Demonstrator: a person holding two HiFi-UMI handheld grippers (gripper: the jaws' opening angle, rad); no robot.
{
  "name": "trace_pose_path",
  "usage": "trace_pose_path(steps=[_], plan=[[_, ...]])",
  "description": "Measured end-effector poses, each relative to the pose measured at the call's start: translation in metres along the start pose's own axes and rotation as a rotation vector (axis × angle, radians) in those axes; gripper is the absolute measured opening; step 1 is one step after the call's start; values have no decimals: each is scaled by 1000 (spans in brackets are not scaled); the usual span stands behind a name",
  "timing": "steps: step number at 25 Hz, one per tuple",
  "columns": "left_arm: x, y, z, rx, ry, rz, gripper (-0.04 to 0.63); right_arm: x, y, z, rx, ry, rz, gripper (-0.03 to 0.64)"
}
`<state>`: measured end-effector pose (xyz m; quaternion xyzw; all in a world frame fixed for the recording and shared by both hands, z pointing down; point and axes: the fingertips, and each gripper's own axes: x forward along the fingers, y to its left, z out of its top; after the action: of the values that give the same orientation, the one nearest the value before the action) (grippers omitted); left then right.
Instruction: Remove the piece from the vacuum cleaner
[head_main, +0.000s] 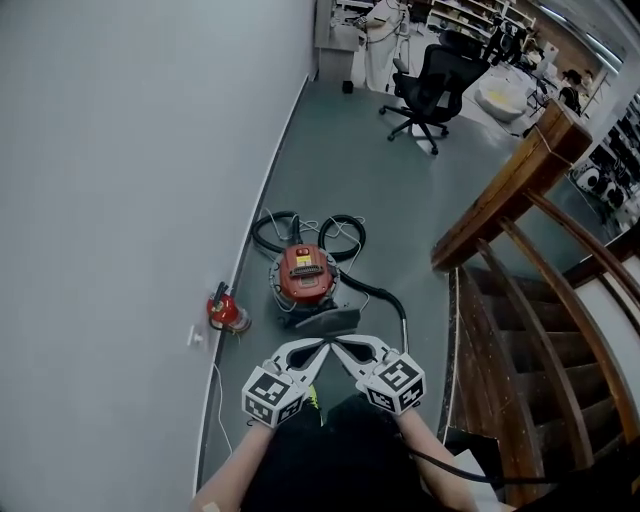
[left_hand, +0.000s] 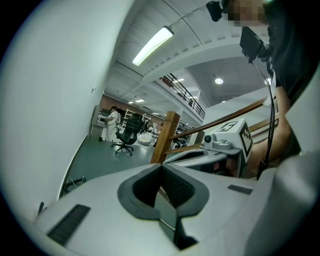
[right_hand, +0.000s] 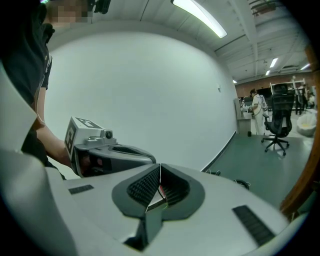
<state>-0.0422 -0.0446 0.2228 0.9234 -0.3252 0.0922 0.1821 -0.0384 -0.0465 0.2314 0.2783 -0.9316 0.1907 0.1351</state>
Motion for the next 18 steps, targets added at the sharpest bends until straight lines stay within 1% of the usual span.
trace_pose_path(steps=[8, 11, 13, 18], plan=[[15, 11, -7, -14, 10, 34, 9, 8, -16, -6, -37, 34, 31, 15], [23, 13, -10, -37, 8, 38, 9, 9, -24, -10, -36, 60, 65, 15], [27, 14, -11, -46, 9, 55, 9, 8, -29, -10, -44, 72, 85, 15], [44, 24, -20, -22, 31, 106, 9, 14, -44, -19, -34, 80, 120, 15]])
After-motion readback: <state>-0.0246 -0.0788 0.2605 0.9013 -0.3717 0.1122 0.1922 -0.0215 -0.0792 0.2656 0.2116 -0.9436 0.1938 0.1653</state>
